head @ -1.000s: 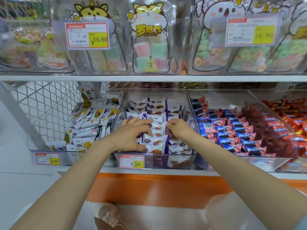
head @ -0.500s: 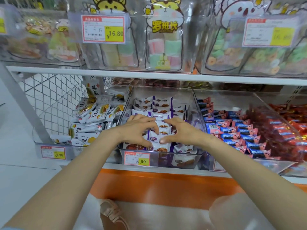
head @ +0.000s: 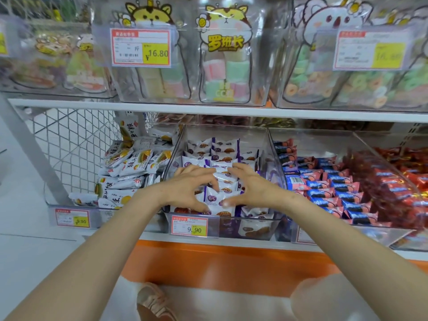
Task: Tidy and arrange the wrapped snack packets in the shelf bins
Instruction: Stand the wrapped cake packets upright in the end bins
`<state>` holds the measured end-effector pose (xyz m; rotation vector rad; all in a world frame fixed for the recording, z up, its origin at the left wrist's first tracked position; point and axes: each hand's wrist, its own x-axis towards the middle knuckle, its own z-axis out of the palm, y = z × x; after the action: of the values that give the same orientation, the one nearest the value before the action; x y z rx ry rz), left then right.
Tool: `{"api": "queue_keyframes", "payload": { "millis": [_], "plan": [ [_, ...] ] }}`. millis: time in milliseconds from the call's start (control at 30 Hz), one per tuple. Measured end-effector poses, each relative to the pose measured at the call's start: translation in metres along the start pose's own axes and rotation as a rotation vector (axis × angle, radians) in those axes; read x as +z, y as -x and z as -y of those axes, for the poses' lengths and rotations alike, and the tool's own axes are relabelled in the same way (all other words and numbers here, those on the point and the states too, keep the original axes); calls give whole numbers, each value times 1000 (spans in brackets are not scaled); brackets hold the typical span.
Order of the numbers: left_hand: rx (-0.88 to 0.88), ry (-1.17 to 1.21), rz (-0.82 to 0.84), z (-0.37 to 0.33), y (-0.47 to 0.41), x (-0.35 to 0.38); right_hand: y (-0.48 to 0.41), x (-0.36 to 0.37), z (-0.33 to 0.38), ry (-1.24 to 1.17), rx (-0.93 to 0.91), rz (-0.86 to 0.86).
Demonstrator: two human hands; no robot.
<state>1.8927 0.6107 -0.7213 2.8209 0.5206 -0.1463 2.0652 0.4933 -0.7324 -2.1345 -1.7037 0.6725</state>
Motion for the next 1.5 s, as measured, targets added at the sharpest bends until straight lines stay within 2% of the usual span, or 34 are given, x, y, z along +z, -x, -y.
{"api": "queue_keyframes", "payload": {
  "millis": [100, 167, 300, 400, 533, 733, 900, 967, 1067, 1133, 1200, 1367, 1500],
  "plan": [
    [-29, -5, 21, -3, 3, -4, -8, -9, 4, -111, -49, -251],
    [-54, 27, 35, -4, 4, -8, -17, -16, 5, -97, -27, -342],
    [-102, 148, -56, -5, -2, -12, -39, -30, 2, 37, 32, -255],
    [-108, 96, -57, 0, -14, -9, -54, -37, 4, 135, 61, -150],
    [-123, -18, -16, 4, -26, -3, -63, -42, 6, 207, 86, -95],
    [-113, -52, -12, 1, -34, -2, -63, -48, -6, 36, 192, -29],
    [-180, -9, 10, 3, -38, -3, -65, -44, -7, 35, 196, -43],
    [-176, 51, -57, 2, -32, -9, -62, -44, -8, 33, 179, -42],
    [-167, 111, -323, 3, -13, -26, -57, -50, -9, 132, 112, -88],
    [-201, 86, -523, 9, 2, -33, -55, -54, -5, 212, 58, -156],
    [-257, -1, -626, 19, 14, -36, -53, -52, 1, 203, -13, -181],
    [-349, -31, -653, 38, 31, -33, -64, -27, 27, 217, -225, -73],
    [-348, 0, -642, 40, 36, -29, -76, -19, 31, 274, -231, 0]
  ]
}}
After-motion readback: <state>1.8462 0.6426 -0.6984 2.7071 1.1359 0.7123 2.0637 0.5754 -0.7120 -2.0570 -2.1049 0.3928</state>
